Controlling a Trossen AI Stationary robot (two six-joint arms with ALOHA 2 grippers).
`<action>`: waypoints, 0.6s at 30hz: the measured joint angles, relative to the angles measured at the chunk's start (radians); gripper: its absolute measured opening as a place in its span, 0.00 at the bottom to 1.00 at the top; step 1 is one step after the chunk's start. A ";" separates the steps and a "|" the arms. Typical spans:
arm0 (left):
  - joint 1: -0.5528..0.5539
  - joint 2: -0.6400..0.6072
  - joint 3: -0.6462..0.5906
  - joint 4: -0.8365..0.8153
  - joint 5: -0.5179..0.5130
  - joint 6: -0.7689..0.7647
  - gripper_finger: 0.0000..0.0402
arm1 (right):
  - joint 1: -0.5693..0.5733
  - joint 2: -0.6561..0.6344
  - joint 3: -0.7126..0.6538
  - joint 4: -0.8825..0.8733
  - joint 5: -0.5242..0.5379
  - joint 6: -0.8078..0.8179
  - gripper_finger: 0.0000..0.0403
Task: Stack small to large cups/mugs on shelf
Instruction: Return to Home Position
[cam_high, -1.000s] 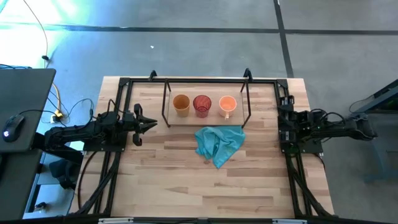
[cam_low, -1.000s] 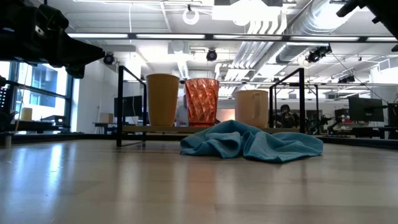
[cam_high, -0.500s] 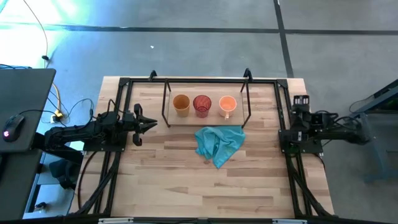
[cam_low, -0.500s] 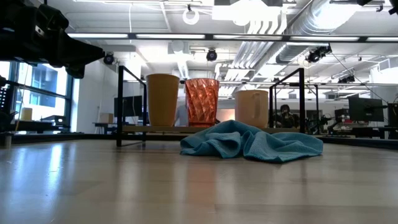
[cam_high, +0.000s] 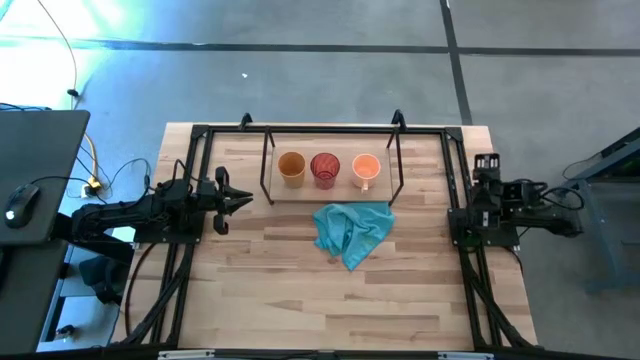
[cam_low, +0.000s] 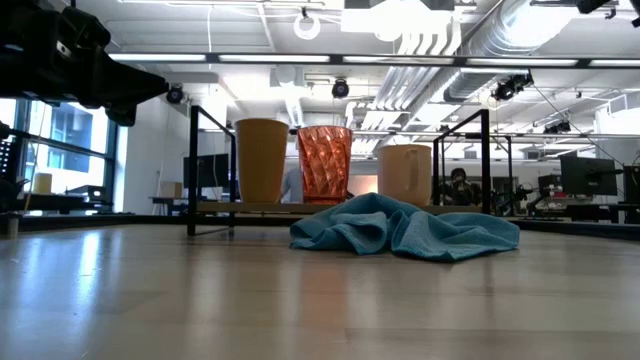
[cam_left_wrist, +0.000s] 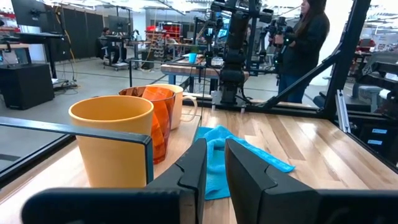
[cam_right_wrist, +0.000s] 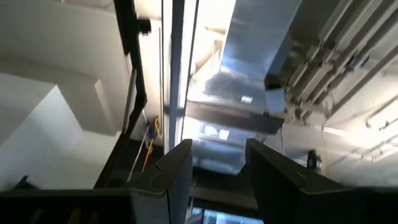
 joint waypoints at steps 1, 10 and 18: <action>0.000 0.000 0.000 0.000 0.000 0.000 0.12 | 0.000 0.000 0.000 -0.017 0.002 0.006 0.35; 0.000 0.000 0.000 0.000 0.000 0.000 0.12 | 0.000 0.000 0.000 -0.310 0.027 0.146 0.35; 0.000 0.000 0.000 0.000 0.000 0.000 0.12 | 0.000 0.000 0.000 -0.529 -0.006 0.311 0.35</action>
